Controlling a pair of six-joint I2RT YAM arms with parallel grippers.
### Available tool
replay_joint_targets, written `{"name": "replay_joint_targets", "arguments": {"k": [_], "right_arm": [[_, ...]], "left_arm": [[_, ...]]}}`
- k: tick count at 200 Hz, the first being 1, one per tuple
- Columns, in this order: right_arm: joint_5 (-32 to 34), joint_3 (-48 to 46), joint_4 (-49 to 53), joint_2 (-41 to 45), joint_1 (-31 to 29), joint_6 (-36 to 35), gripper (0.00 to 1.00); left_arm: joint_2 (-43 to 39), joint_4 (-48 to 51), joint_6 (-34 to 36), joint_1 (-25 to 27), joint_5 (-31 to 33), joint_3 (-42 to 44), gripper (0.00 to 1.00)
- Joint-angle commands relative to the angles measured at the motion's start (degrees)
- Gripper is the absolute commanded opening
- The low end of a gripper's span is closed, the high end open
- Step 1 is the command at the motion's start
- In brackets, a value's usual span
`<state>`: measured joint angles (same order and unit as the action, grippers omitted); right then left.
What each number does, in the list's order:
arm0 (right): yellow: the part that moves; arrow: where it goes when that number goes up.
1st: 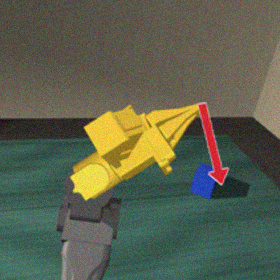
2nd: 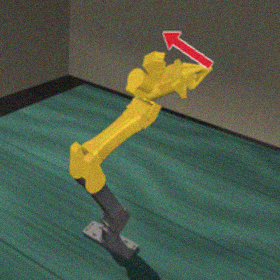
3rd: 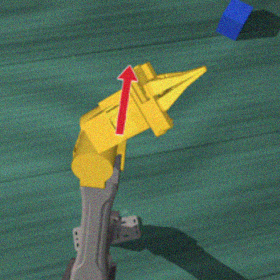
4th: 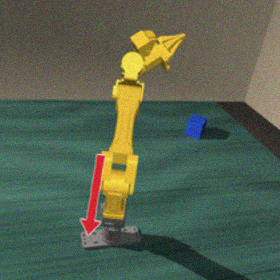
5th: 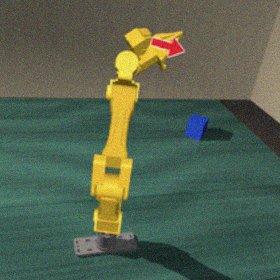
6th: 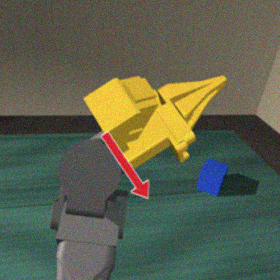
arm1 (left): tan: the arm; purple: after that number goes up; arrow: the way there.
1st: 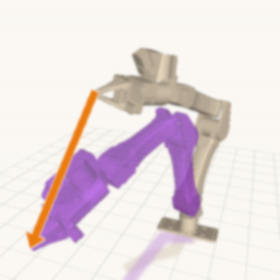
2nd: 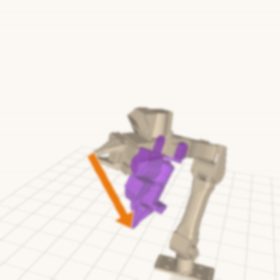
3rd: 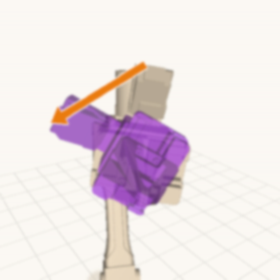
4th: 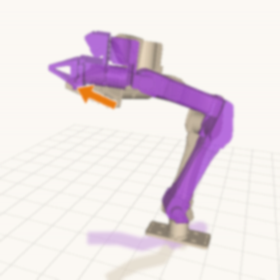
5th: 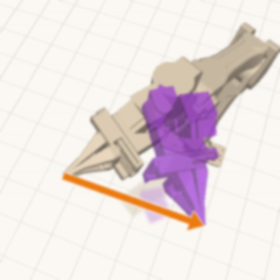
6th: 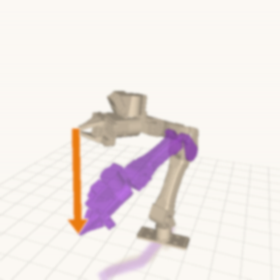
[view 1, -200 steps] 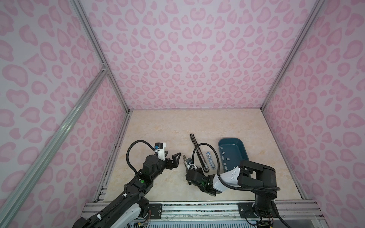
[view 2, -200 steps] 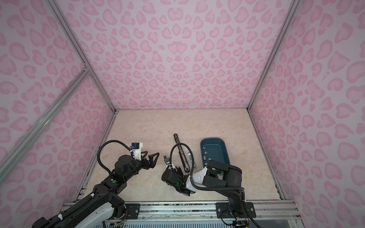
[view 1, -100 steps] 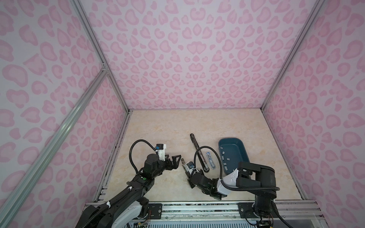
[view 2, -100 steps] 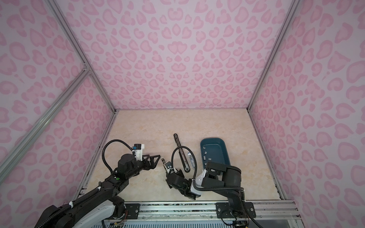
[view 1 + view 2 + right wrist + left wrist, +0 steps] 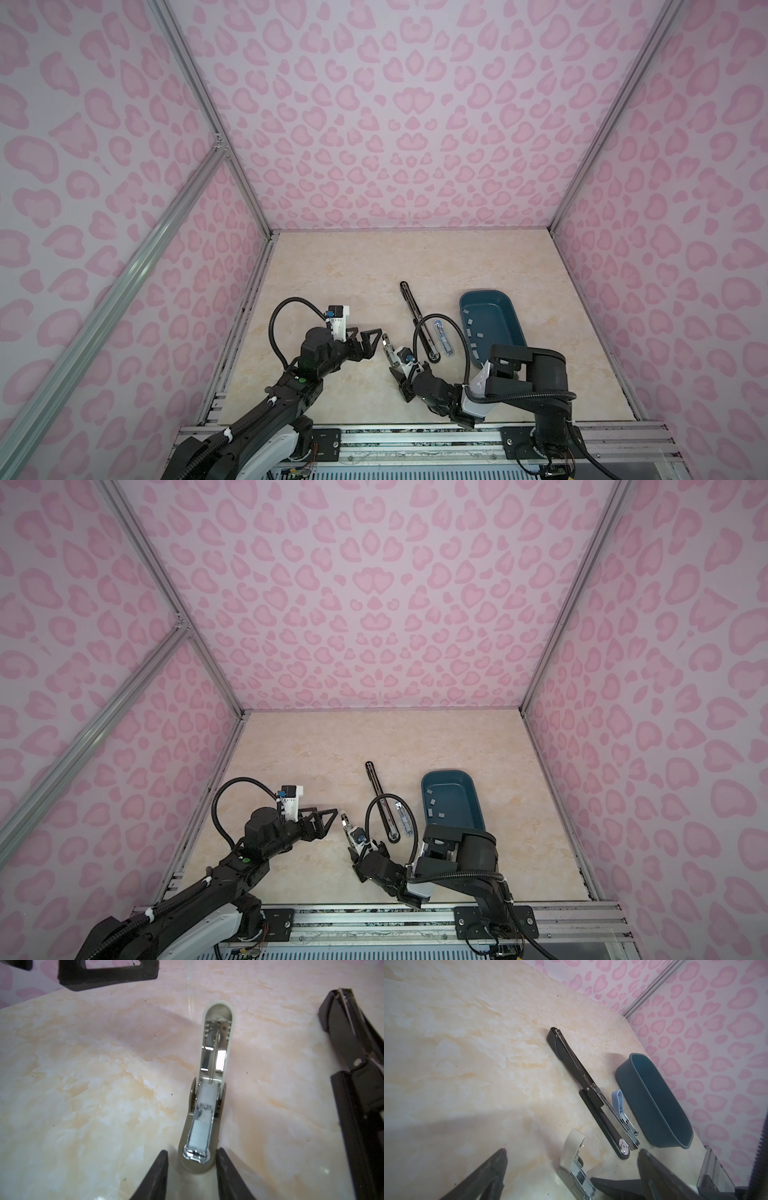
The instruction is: Load the staples into the stapler
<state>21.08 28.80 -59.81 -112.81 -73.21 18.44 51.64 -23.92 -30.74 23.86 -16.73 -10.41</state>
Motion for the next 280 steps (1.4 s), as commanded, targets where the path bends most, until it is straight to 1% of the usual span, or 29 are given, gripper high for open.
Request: {"name": "replay_joint_targets", "arguments": {"k": [1, 28, 58, 84, 101, 140, 164, 226, 253, 280], "right_arm": [[0.6, 0.2, 3.1, -2.2, 0.0, 1.0, 0.39], [1.7, 1.0, 4.0, -3.1, -0.1, 1.4, 0.39], [3.1, 1.9, 5.9, -3.2, 0.0, 2.0, 0.36], [3.2, 2.1, 6.2, -3.6, 0.2, 2.3, 0.27], [2.8, 2.3, 5.9, -4.0, 0.2, 2.3, 0.25], [1.4, 1.3, 3.2, -4.0, 0.5, 1.4, 0.23], [0.2, 1.2, 2.4, -4.2, 0.9, 1.0, 0.22], [-1.7, 1.6, 1.4, -4.8, 1.0, 0.6, 0.19], [-1.8, 2.2, 2.0, -5.1, 1.0, 0.6, 0.19], [-1.9, 2.6, 2.1, -5.2, 1.1, 0.6, 0.18]], "left_arm": [[-0.4, -2.1, 0.3, -0.2, -1.2, 0.3, 0.99], [-0.2, -2.2, 0.4, -0.3, -1.6, 0.3, 0.99], [0.0, -2.3, 0.5, -0.4, -1.5, 0.4, 0.99], [0.4, -2.8, 0.5, -0.4, -1.9, 0.3, 0.99], [1.2, -4.0, 0.4, -0.4, -2.8, 0.5, 0.99], [5.8, -7.6, -0.2, -0.5, -5.0, 0.2, 0.99], [9.8, -11.2, -0.6, -0.8, -7.4, -0.1, 0.97], [20.0, -17.8, -0.5, -0.8, -13.3, -3.1, 0.86], [24.3, -20.8, 0.1, -0.7, -17.0, -4.2, 0.75], [26.7, -23.8, 0.5, -0.3, -20.4, -4.3, 0.64]]}}
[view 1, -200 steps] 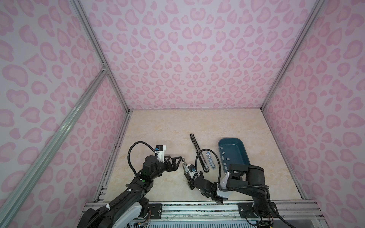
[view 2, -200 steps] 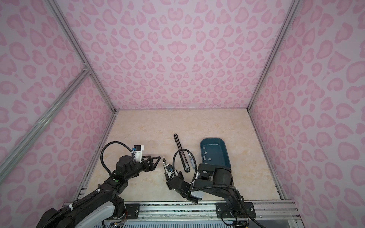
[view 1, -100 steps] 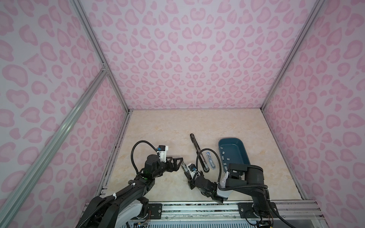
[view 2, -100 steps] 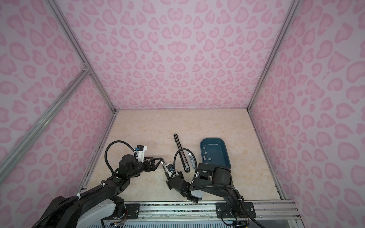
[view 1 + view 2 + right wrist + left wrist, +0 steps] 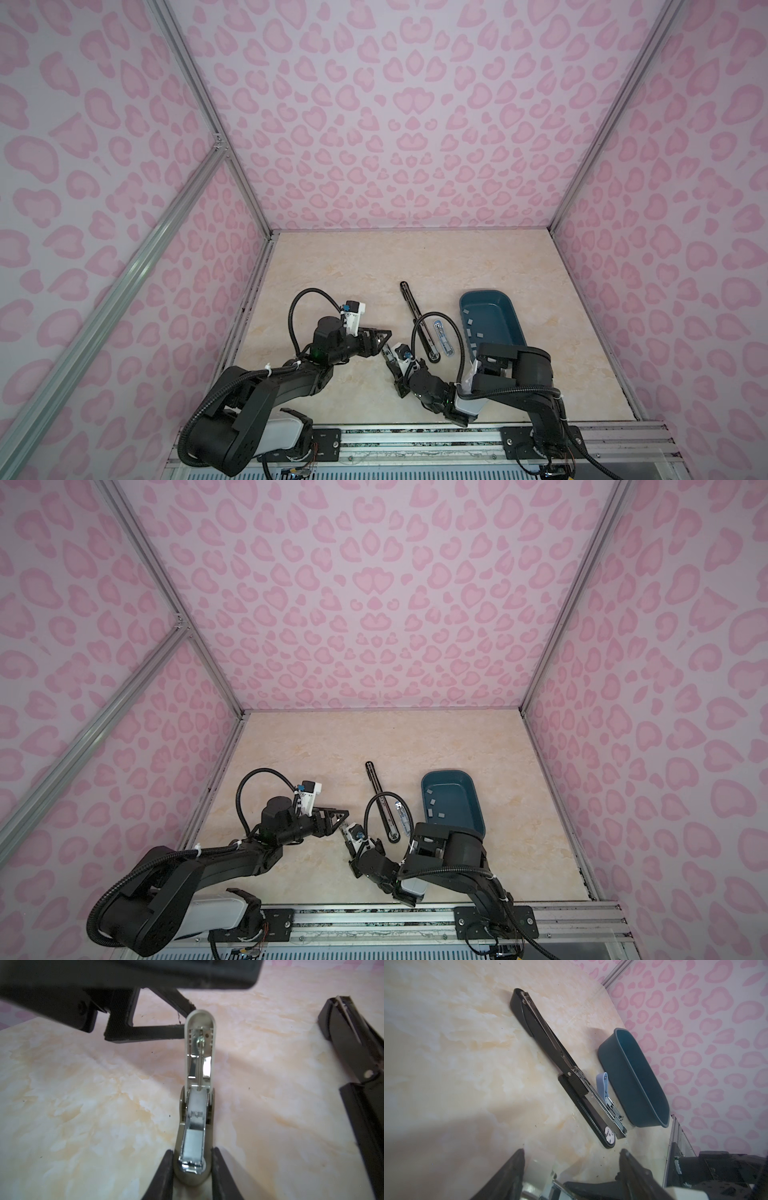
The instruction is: Load the staples into the stapler
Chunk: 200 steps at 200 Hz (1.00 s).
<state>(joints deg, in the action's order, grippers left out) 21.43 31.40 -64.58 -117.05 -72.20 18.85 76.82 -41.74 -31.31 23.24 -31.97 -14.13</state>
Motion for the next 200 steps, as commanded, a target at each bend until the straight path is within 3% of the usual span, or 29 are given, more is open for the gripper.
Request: {"name": "replay_joint_targets", "arguments": {"k": [1, 45, 90, 156, 200], "right_arm": [[-2.3, 0.0, 6.9, -1.0, 0.1, 0.2, 0.18], [-2.7, -0.2, 6.6, -1.2, 0.8, 0.9, 0.18], [-2.7, -0.6, 6.0, -0.9, 0.8, 0.9, 0.18], [-3.3, -0.5, 5.8, -0.6, 0.7, 0.7, 0.18], [-2.9, -1.2, 5.6, 0.6, 0.7, 0.7, 0.25]], "left_arm": [[1.6, -6.1, 1.1, 0.4, -5.2, -0.6, 0.64], [-0.8, -5.9, 3.3, 2.5, -5.5, 1.1, 0.56], [-2.0, -5.5, 5.0, 6.3, -1.0, 3.6, 0.48], [-3.9, -2.1, 7.4, 9.0, 12.3, 6.2, 0.45], [-3.5, 1.3, 8.9, 11.4, 22.4, 6.0, 0.47]]}}
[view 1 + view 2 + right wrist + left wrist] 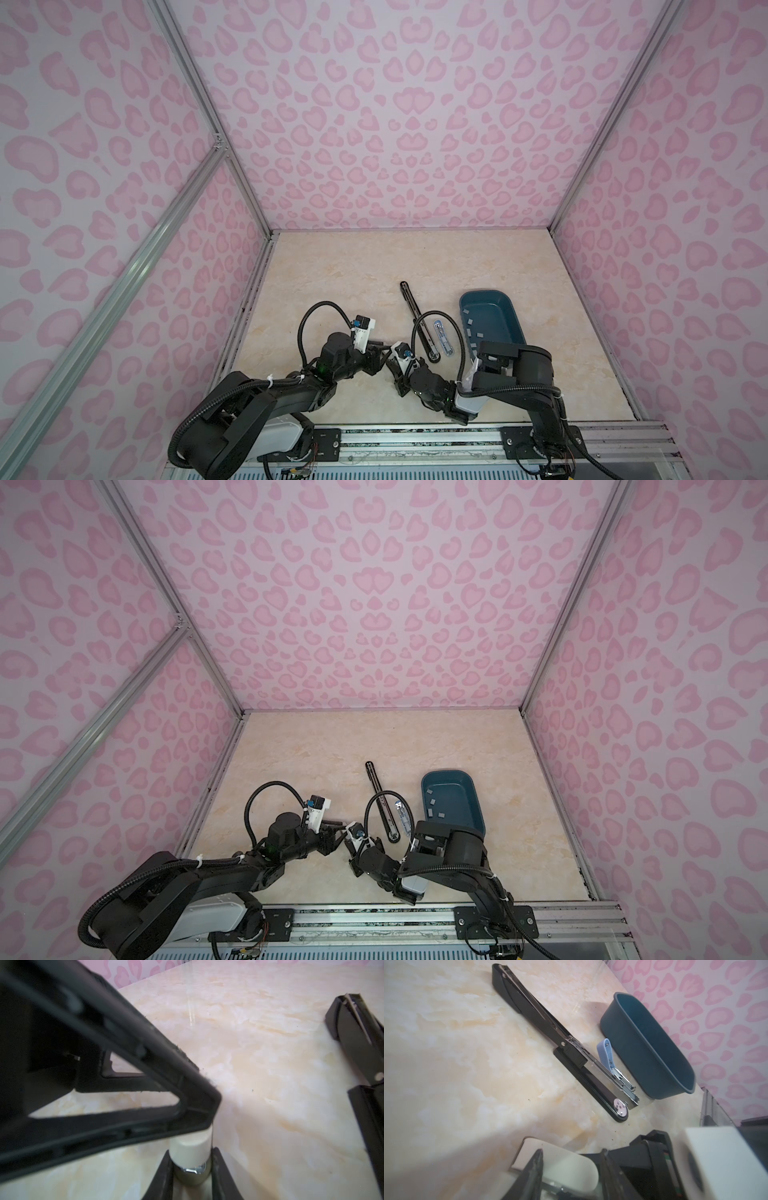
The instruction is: Load the staples into the stapler
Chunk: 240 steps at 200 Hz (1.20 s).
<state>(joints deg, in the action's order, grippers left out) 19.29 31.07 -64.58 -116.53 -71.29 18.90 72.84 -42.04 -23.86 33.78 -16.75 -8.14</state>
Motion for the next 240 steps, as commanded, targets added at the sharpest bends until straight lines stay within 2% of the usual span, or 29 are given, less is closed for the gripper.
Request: {"name": "replay_joint_targets", "arguments": {"k": [1, 22, 56, 117, 134, 157, 186, 240], "right_arm": [[-0.7, -0.9, 5.6, 0.1, -0.2, 0.7, 0.25], [-0.8, -1.4, 5.7, 1.1, -0.3, 0.5, 0.28], [-0.5, -3.1, 5.5, 3.9, -0.3, 0.3, 0.38], [0.2, -6.3, 5.8, 11.0, -1.4, -0.2, 0.40], [0.5, -6.6, 7.1, 14.0, -1.6, -0.5, 0.37], [0.2, -5.5, 11.0, 17.9, -1.7, -1.0, 0.28], [1.2, -1.5, 20.9, 20.5, -1.7, -1.0, 0.21], [2.8, 1.6, 24.1, 18.1, -1.4, -0.7, 0.20]], "left_arm": [[0.5, 1.6, 1.5, 1.0, 7.3, 0.0, 0.47], [1.3, 2.2, 1.4, 1.9, 10.1, -0.3, 0.47], [2.1, 2.8, 1.8, 3.6, 12.8, -0.8, 0.47], [2.5, 2.3, 2.1, 3.9, 14.3, 0.1, 0.47], [2.6, 1.7, 2.1, 3.9, 13.8, 0.4, 0.47], [2.6, 1.1, 2.1, 3.9, 13.0, 0.7, 0.47], [2.8, 0.6, 2.4, 4.0, 12.4, 0.9, 0.47], [3.7, -0.1, 2.4, 4.0, 12.2, 0.9, 0.45]]}}
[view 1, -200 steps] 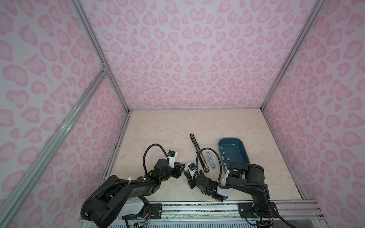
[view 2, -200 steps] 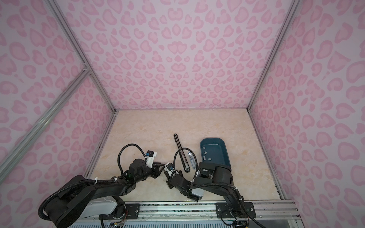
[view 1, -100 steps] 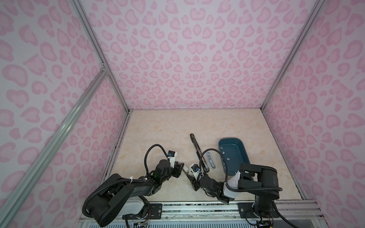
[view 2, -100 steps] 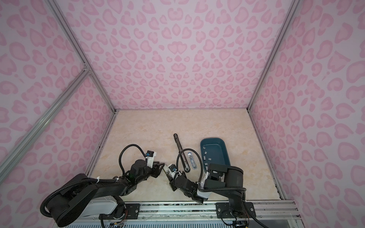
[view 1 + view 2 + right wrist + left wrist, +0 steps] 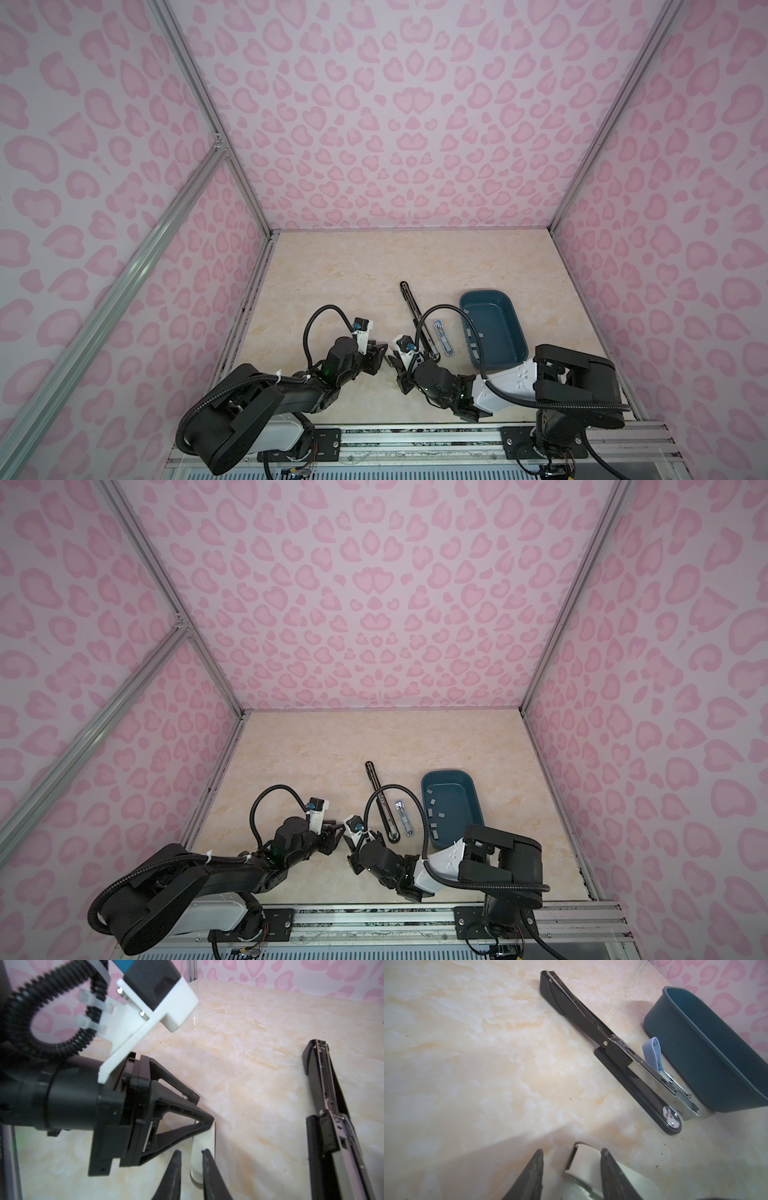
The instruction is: Load the staples into the stapler
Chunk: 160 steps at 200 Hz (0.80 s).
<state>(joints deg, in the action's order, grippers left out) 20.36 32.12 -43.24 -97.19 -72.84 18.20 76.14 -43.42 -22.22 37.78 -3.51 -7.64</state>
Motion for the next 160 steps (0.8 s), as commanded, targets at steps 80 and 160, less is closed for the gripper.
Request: {"name": "replay_joint_targets", "arguments": {"k": [80, 160], "right_arm": [[1.8, 1.8, 3.7, -4.8, 0.3, 1.3, 0.20], [2.1, 2.3, 4.9, -7.7, 0.2, 3.6, 0.19]], "left_arm": [[1.4, 0.5, 0.9, 0.1, -1.4, 0.3, 0.44], [2.5, -1.0, 1.0, 0.2, -1.4, 0.8, 0.42]]}}
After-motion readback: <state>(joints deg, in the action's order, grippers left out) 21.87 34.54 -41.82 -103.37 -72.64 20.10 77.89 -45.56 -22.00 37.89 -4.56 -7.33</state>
